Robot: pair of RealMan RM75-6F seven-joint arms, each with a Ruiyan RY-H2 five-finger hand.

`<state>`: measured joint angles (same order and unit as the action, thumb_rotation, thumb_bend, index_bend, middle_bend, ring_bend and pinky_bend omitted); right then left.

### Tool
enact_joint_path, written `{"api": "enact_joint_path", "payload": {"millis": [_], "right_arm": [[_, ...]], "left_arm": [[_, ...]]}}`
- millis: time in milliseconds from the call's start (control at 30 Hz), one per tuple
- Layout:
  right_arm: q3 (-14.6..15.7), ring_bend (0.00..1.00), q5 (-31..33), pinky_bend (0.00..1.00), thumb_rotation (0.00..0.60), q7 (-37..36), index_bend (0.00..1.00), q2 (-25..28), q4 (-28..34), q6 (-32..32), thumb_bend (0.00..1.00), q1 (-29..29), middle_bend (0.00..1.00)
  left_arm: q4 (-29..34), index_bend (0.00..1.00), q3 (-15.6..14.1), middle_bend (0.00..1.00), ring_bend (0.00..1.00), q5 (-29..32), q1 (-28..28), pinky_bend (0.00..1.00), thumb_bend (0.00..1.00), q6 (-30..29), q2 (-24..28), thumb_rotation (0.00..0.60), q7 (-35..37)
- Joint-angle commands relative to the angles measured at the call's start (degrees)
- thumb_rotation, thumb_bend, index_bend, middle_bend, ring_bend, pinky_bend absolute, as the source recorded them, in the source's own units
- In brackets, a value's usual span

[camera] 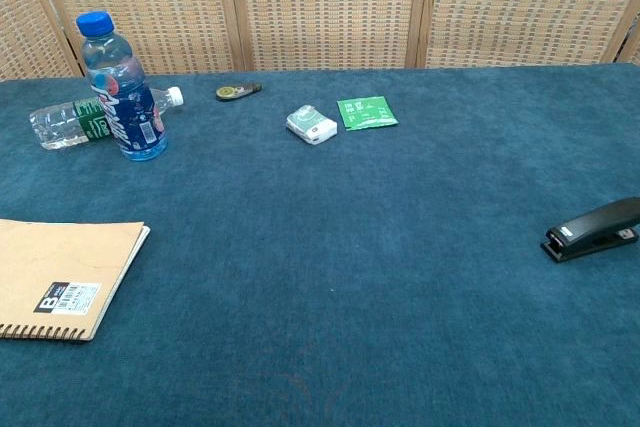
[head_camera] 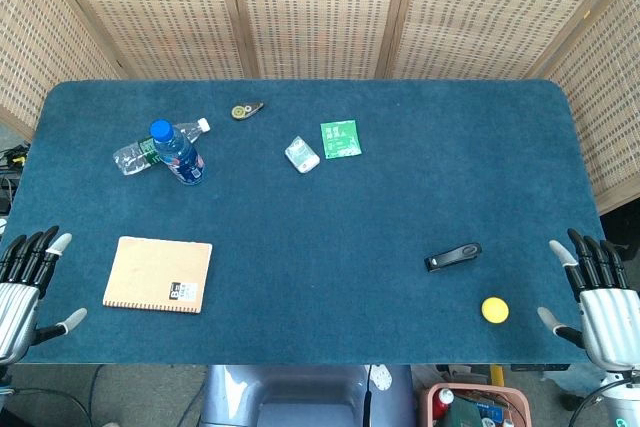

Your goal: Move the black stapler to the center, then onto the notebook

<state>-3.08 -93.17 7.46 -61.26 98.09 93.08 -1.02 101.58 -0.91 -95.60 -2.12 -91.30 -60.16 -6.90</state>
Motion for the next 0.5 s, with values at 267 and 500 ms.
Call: {"api": "enact_joint_path", "payload": {"millis": [267, 500], "right_arm": [[0.39, 0.0, 0.44, 0.0, 0.6, -2.35, 0.0, 0.44, 0.02, -1.92, 0.0, -0.56, 0.0], [-0.6, 0.0, -4.19, 0.0, 0.6, -3.22, 0.02, -1.13, -5.7, -9.87, 0.0, -8.03, 0.0]], "left_arm": [[0.14, 0.0, 0.11, 0.0, 0.0, 0.57, 0.07, 0.0, 0.02, 0.21, 0.21, 0.6, 0.57], [0.43, 0.0, 1.13, 0.0, 0.0, 2.13, -0.19, 0.0, 0.03, 0.43, -0.01, 0.6, 0.27]]}}
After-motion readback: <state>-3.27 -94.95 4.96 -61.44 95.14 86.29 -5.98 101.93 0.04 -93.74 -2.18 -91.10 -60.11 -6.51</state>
